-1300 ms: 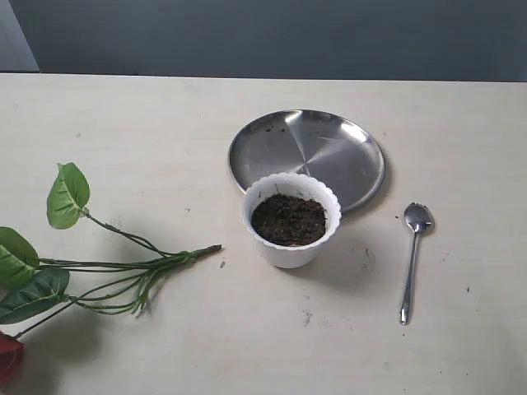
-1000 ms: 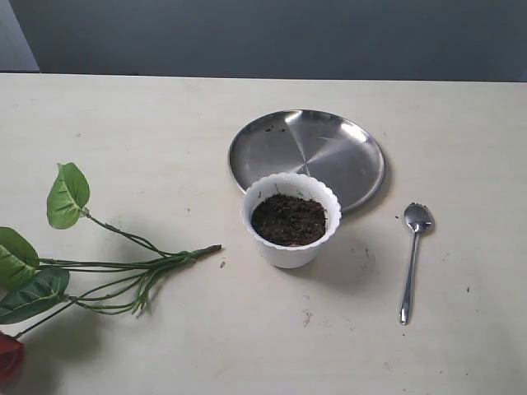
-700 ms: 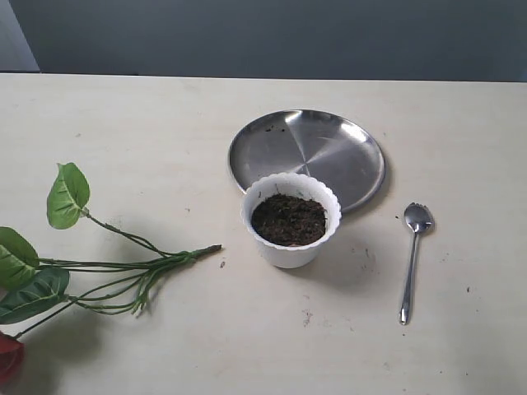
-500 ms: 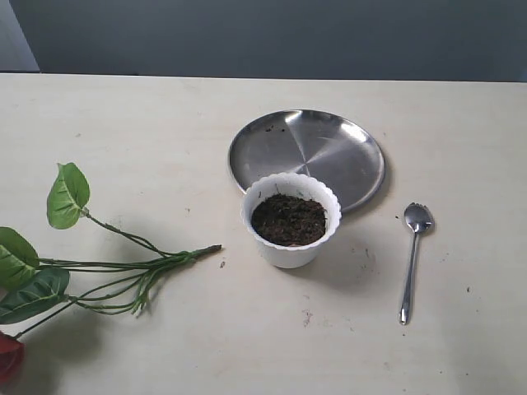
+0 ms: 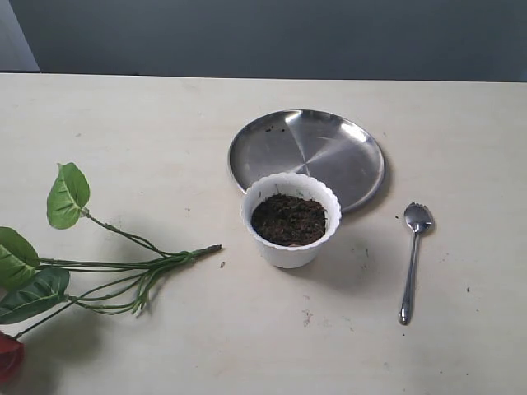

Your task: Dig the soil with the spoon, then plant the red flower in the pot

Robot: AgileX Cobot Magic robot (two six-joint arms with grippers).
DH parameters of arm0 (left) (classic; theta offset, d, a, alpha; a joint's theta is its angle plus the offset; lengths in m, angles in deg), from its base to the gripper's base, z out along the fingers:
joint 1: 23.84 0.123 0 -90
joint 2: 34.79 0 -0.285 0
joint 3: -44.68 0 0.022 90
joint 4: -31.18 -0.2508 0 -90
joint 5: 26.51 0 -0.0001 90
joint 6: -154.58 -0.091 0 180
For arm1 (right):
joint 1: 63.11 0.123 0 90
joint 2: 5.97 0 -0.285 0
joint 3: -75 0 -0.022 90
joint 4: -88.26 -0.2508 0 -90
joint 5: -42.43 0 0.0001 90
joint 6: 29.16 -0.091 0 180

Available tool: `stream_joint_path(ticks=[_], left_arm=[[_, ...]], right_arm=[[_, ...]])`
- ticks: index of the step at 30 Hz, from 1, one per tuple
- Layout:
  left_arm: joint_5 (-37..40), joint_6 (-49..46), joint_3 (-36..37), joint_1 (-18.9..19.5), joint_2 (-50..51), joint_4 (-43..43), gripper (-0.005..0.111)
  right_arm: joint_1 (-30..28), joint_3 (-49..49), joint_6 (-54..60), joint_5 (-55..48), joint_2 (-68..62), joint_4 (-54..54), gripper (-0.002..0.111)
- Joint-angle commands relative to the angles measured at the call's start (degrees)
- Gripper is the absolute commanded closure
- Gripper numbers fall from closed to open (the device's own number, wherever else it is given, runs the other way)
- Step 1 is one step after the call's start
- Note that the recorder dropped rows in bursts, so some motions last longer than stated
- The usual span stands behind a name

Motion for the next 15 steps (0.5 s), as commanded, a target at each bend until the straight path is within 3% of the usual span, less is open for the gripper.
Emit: stream_joint_path(ticks=[1,5,8,11,15], left_arm=[[-0.5,0.1,0.2,0.1,-0.1,0.0,0.106],[-0.5,0.1,0.2,0.1,-0.1,0.0,0.106],[-0.5,0.1,0.2,0.1,-0.1,0.0,0.106],[-0.5,0.1,0.2,0.1,-0.1,0.0,0.106],[-0.5,0.1,0.2,0.1,-0.1,0.0,0.106]], right_arm=[[-0.2,15.6,-5.9,-11.3,-18.0,9.5,0.109],[0.2,30.0,-14.2,-24.2,-34.7,17.9,0.109],[3.6,36.4,-22.6,-29.2,-43.0,28.8,0.109],[9.7,36.3,-31.3,-30.6,-48.3,37.9,0.109],[17.6,32.3,-35.4,-28.7,-52.2,39.1,0.109]])
